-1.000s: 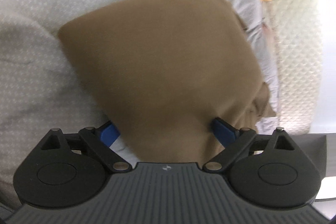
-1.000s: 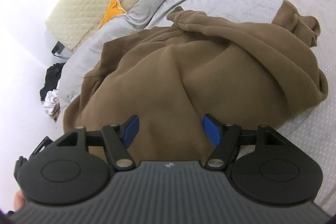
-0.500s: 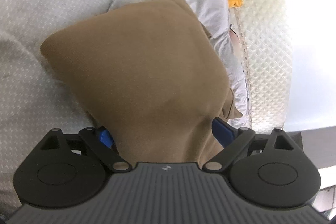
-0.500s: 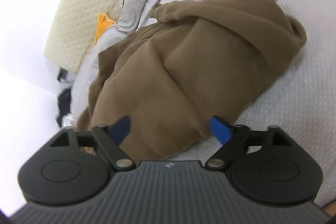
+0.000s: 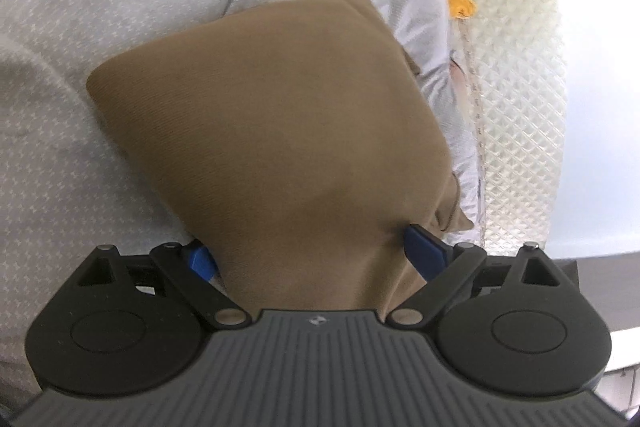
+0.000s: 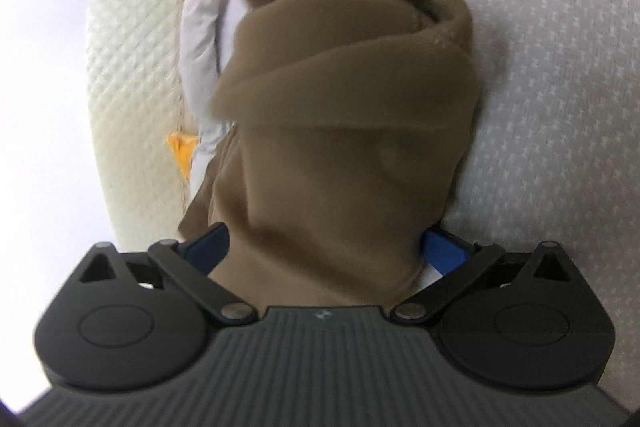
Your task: Fold large clothes
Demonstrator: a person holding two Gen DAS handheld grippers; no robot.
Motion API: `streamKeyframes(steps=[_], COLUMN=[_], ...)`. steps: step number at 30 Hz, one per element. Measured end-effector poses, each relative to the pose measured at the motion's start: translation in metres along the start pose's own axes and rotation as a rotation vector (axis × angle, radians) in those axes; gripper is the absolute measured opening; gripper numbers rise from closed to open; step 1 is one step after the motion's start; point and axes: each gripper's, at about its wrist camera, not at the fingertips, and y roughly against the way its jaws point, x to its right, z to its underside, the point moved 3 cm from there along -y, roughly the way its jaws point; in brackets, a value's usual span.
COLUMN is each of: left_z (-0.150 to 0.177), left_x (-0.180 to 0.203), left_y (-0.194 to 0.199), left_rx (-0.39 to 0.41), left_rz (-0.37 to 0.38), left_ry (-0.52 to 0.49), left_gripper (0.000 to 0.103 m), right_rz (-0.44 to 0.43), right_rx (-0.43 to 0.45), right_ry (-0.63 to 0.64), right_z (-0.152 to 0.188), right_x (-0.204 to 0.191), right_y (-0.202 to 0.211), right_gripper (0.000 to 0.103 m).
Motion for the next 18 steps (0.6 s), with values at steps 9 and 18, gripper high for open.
streamKeyframes(steps=[9, 18], left_z=[0.003, 0.0], left_x=[-0.016, -0.03], left_y=[0.016, 0.029], left_rx=[0.042, 0.115], left_rz=[-0.006, 0.037], left_ry=[0.044, 0.157], left_gripper=[0.096, 0.096], right_rz=[0.09, -0.184], right_rx=[0.128, 0.111], right_ry=[0.133, 0.114], right_z=[0.001, -0.003], right_x=[-0.014, -0.028], right_y=[-0.02, 0.007], right_gripper=[0.103, 0.103])
